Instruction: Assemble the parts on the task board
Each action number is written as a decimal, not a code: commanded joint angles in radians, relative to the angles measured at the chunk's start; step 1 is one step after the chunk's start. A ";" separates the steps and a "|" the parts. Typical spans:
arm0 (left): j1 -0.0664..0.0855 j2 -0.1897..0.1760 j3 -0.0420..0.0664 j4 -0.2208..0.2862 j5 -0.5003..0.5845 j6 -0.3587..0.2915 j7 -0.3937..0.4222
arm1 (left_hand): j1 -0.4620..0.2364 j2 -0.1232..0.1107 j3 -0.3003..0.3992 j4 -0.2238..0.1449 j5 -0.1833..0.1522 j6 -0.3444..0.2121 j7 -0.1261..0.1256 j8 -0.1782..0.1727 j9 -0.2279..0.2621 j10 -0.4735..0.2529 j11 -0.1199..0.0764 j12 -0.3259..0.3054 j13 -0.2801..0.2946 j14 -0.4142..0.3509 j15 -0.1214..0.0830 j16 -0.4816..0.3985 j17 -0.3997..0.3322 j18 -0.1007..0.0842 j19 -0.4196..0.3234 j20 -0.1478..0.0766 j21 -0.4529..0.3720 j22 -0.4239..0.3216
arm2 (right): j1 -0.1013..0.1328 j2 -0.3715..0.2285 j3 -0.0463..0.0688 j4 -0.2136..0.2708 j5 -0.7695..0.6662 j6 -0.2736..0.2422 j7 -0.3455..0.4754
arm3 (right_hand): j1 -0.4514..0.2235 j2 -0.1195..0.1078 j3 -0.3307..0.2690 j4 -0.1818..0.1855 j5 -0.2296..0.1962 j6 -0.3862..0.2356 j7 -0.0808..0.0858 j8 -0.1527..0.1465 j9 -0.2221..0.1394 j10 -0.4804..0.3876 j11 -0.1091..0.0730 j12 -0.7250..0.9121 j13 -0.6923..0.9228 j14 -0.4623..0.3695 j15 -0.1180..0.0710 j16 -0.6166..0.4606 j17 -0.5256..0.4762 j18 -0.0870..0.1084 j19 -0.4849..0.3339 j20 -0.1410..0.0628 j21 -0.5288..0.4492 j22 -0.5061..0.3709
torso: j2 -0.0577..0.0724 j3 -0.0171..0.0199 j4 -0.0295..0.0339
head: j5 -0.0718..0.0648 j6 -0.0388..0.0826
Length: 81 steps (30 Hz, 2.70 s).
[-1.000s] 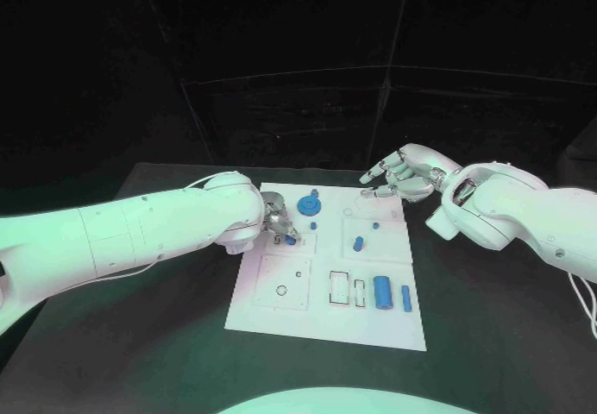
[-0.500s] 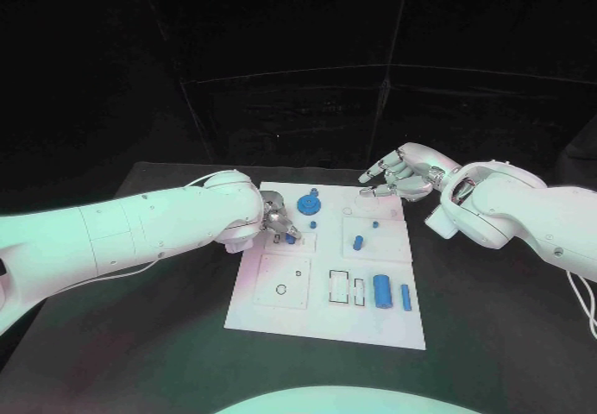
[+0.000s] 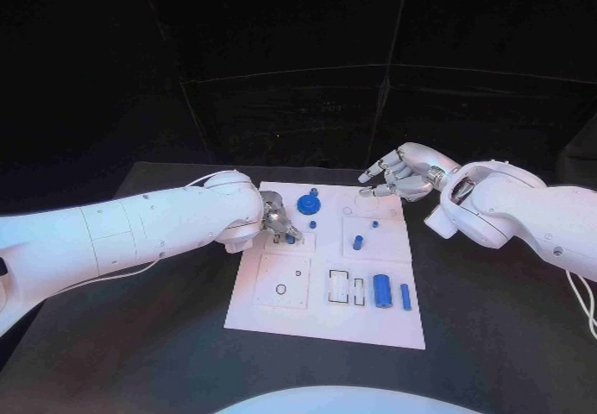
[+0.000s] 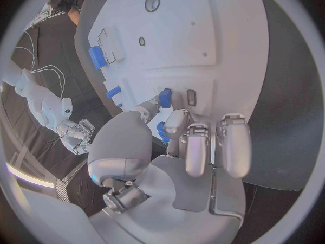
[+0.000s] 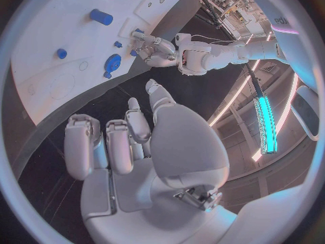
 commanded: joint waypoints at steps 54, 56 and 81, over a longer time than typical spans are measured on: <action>0.096 0.069 0.097 -0.297 0.019 0.258 0.024 | 0.166 0.056 -0.386 0.122 -0.052 -0.093 0.051 -0.080 -0.058 -0.155 0.046 -0.181 -0.234 0.104 0.032 0.003 0.263 0.001 -0.006 0.026 -0.076 -0.011 | 0.002 0.018 0.001 -0.024 0.000 0.008 0.012 | -0.011 0.007 -0.012 0.005 -0.004 0.008 -0.001 0.005 -0.002 -0.002 -0.005 -0.006 -0.001 0.064 -0.009 -0.006 0.081 0.013 -0.004 -0.002 -0.004 0.022 | 0.004 -0.0022 -0.0042 | 0.004 0.011; 0.095 0.083 0.094 -0.326 0.016 0.267 0.028 | 0.169 0.061 -0.389 0.124 -0.052 -0.089 0.050 -0.080 -0.060 -0.152 0.045 -0.177 -0.231 0.104 0.031 0.003 0.263 0.001 -0.005 0.026 -0.075 -0.010 | 0.002 0.020 0.001 -0.025 0.000 0.009 0.012 | -0.011 0.007 -0.012 0.005 -0.004 0.008 -0.001 0.005 -0.002 -0.002 -0.005 -0.006 -0.001 0.064 -0.009 -0.006 0.081 0.013 -0.004 -0.002 -0.004 0.022 | 0.004 -0.0022 -0.0043 | 0.004 0.011; 0.058 0.153 0.074 -0.433 0.012 0.283 0.063 | 0.186 0.086 -0.406 0.129 -0.052 -0.068 0.044 -0.075 -0.070 -0.142 0.040 -0.158 -0.220 0.104 0.028 0.003 0.263 0.001 -0.003 0.024 -0.073 -0.005 | 0.002 0.031 0.001 -0.031 0.000 0.011 0.017 | -0.011 0.011 -0.011 0.006 -0.002 0.007 -0.001 0.005 -0.002 -0.002 -0.005 -0.006 -0.002 0.065 -0.009 -0.006 0.082 0.013 -0.004 -0.002 -0.004 0.023 | 0.003 -0.0009 -0.0020 | -0.002 -0.004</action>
